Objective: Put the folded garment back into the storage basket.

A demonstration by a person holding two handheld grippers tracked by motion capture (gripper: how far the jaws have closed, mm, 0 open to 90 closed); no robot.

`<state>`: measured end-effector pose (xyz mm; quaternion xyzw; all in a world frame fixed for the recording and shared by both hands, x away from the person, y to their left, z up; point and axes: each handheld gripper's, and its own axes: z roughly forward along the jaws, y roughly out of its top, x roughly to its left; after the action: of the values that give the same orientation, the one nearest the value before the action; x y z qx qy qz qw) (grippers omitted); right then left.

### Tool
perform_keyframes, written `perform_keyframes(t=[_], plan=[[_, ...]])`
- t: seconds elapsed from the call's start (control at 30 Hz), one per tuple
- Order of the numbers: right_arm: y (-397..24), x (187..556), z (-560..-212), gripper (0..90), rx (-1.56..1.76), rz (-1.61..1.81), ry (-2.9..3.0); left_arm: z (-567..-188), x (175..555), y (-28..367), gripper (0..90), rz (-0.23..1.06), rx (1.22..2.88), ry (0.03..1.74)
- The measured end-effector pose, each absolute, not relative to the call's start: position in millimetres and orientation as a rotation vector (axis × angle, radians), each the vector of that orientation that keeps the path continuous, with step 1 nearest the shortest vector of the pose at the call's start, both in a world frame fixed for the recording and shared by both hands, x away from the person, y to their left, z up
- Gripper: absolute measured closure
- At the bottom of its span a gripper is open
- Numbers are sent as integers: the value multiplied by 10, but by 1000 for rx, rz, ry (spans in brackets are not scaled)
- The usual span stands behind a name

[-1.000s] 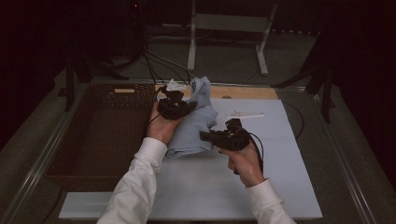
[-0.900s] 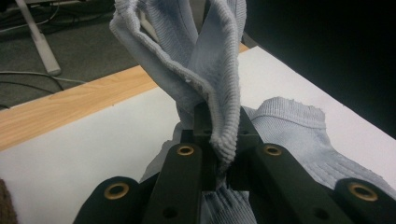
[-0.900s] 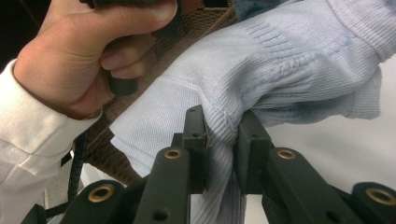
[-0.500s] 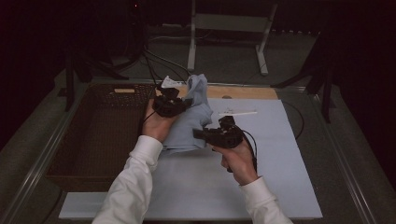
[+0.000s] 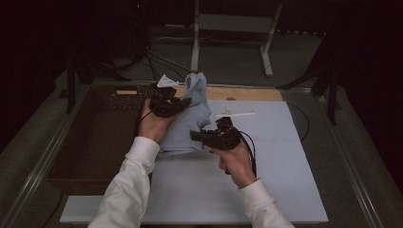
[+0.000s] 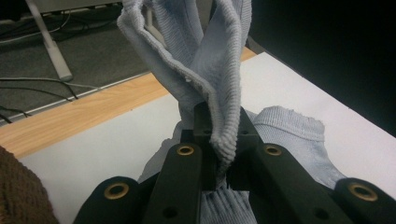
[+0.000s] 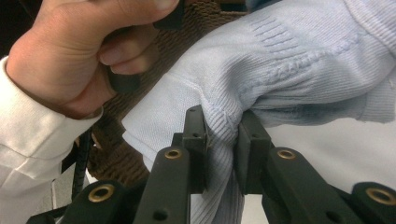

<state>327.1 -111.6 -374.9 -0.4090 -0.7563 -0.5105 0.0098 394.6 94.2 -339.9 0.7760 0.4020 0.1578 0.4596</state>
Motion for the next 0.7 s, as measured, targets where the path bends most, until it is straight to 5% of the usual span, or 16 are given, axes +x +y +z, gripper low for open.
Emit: perform_keyframes(t=[0.7], plan=[[-823,3283,-3742,773,-1231,-1603,-2356,-3321,3918,1222,858,413,1874,1016]])
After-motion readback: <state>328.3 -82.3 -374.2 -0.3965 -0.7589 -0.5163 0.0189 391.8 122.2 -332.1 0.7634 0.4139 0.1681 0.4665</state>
